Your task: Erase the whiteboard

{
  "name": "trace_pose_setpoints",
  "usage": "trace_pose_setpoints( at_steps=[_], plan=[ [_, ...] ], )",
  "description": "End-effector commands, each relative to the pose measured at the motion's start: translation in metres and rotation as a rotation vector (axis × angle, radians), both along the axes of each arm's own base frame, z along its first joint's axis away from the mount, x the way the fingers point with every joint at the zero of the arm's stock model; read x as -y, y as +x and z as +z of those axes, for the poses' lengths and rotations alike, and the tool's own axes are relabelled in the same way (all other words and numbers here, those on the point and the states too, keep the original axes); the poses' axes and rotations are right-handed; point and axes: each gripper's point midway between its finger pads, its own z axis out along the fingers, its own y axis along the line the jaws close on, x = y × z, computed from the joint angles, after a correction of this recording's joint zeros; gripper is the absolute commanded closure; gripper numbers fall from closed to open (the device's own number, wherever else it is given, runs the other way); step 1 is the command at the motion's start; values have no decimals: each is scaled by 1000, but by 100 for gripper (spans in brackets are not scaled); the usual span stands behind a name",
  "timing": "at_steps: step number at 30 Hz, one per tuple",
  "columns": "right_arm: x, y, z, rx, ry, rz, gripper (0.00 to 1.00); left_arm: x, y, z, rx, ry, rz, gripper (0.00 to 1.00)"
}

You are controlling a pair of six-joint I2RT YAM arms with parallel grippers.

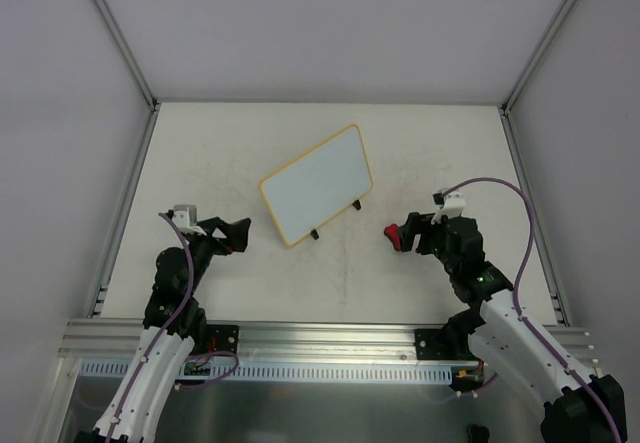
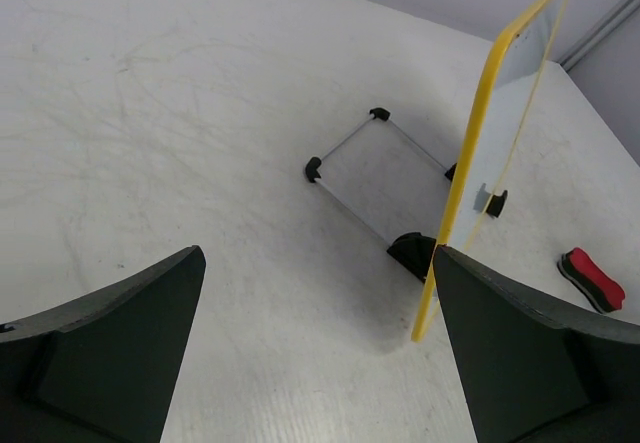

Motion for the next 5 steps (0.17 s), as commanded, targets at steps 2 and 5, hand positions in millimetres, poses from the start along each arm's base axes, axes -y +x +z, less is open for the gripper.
trace_pose_setpoints(
  at_steps=[2, 5],
  plan=[
    [-3, 12, 14, 38, 22, -17, 18, -5, 3, -3, -7, -3, 38, 1],
    [-4, 14, 13, 25, 26, -24, 16, -6, 3, -3, -6, -3, 42, 1]
  ],
)
